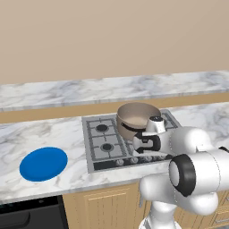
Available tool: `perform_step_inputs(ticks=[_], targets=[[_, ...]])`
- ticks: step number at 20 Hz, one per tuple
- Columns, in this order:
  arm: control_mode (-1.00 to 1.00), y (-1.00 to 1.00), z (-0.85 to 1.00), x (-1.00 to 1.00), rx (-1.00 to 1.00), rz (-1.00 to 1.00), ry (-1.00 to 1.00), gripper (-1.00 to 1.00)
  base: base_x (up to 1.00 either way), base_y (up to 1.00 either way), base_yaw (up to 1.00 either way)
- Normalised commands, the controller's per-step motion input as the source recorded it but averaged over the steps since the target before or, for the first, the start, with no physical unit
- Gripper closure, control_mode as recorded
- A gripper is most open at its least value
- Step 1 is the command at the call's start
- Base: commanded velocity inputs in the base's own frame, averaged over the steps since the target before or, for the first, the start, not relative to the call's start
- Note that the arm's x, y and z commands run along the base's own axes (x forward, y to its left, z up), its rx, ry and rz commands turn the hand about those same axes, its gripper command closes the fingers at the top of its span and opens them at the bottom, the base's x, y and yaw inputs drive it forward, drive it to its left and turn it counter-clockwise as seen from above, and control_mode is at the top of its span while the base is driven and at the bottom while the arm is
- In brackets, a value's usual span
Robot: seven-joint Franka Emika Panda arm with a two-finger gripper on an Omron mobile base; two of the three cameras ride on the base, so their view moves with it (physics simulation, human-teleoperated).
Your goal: Retrieve the frozen meat and place it in the pot on a burner. Then turn the burner on.
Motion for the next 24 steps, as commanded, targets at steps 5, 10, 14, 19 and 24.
perform_step_inputs(ticks=[5,10,14,19,24], targets=[[-1.00,0.00,-0.01,-0.01,0.00,0.00,0.00,1.00,0.00,0.00,0.00],[-1.00,0.02,-0.18,-0.10,0.00,0.07,0.00,1.00,0.00,0.00,0.00],[-1.00,0.00,-0.33,-0.13,0.00,0.17,0.00,1.00,0.00,0.00,0.00],[-1.00,0.00,-0.28,-0.12,0.00,0.25,0.00,1.00,0.00,0.00,0.00],[-1.00,-0.12,-0.24,0.00,0.06,0.26,0.00,1.00,0.00,0.00,0.00]])
